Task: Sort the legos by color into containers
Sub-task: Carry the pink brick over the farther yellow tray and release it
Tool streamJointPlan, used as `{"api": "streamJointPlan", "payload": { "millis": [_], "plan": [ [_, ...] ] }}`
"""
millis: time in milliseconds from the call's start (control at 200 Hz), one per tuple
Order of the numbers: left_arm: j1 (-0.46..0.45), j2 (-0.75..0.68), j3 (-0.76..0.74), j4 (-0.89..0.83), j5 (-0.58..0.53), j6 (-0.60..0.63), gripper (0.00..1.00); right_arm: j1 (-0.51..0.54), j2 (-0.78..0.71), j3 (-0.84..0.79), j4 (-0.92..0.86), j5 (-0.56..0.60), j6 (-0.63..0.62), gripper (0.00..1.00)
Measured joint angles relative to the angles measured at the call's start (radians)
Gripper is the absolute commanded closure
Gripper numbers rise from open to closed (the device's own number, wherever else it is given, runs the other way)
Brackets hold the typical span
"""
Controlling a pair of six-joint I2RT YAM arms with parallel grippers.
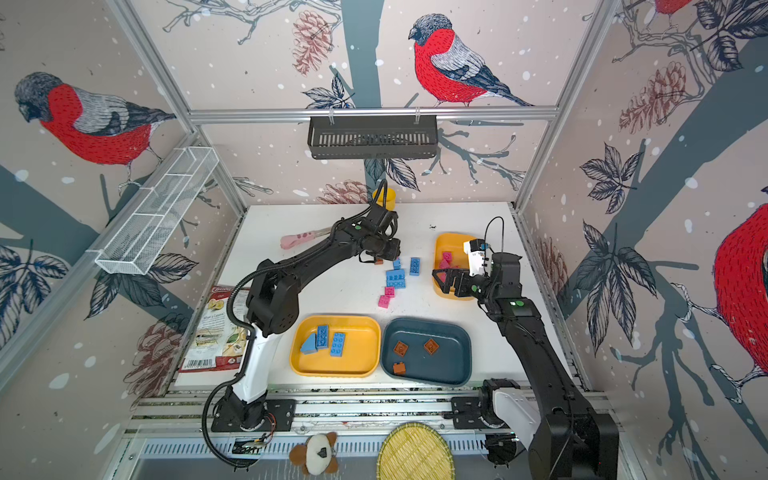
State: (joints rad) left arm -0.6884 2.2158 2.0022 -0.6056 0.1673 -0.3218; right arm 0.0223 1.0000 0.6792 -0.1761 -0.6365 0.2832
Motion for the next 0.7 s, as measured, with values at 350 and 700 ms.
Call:
{"api": "streamJointPlan", "payload": {
  "millis": [350, 700],
  "plan": [
    [-0.071, 0.186, 0.252, 0.130, 0.225, -0.044, 0.83, -0.075, -0.031, 0.027, -0.019, 0.049, -0.021, 0.01],
    [-0.106, 0.300, 0.287, 0.329, 0.277, -0.074, 0.65, -0.102, -0.070, 0.023, -0.040, 0.068, -0.020, 0.01]
  ]
}}
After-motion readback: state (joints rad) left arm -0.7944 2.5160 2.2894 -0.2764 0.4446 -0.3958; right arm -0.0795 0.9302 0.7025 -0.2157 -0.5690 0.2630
